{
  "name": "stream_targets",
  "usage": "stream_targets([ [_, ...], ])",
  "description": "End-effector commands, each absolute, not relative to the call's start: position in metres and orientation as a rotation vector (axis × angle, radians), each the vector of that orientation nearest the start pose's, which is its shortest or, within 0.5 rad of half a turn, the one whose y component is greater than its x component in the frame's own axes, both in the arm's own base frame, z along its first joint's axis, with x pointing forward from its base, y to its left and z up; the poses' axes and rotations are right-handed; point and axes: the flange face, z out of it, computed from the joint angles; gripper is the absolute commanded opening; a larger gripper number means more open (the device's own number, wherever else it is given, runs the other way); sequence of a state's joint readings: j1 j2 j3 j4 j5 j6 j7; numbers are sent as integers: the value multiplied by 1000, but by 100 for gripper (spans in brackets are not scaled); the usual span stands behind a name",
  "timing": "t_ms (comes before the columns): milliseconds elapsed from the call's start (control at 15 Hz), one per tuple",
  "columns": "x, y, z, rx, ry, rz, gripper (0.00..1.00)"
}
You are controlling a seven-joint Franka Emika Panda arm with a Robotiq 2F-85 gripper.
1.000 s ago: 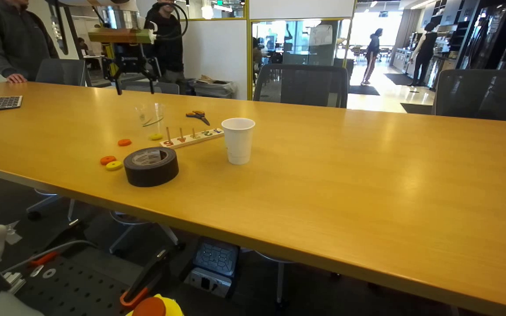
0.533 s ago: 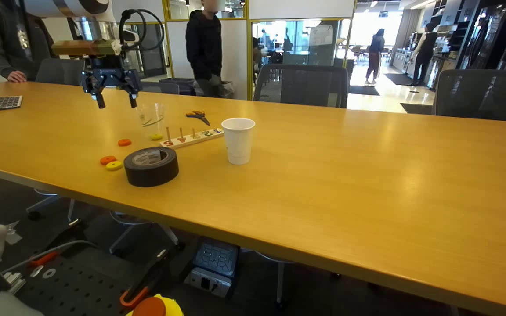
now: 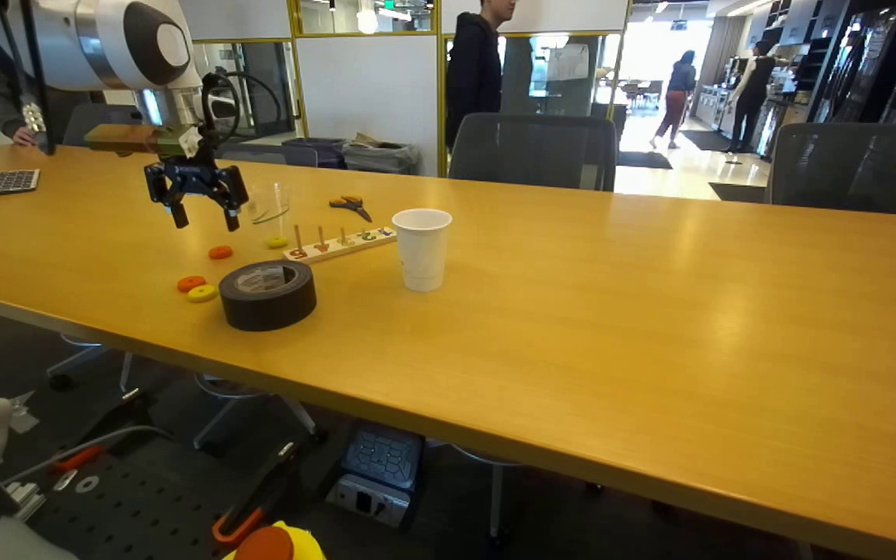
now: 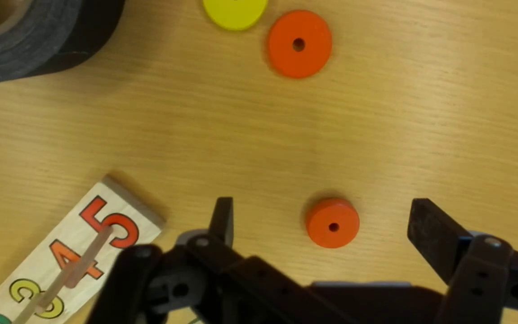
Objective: Pick up the orange and yellow objects from the table and put them in the two cups
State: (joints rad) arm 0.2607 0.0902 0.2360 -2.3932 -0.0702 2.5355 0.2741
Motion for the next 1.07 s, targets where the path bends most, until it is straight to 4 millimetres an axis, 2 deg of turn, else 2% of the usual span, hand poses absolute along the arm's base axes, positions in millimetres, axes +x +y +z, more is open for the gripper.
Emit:
stream_targets([
  [0,451,246,266,-3090,-395,-126,100],
  [400,467,249,237,-3078,-374,-99,100],
  [1000,484,258,228,-3057,-364,-125,100],
])
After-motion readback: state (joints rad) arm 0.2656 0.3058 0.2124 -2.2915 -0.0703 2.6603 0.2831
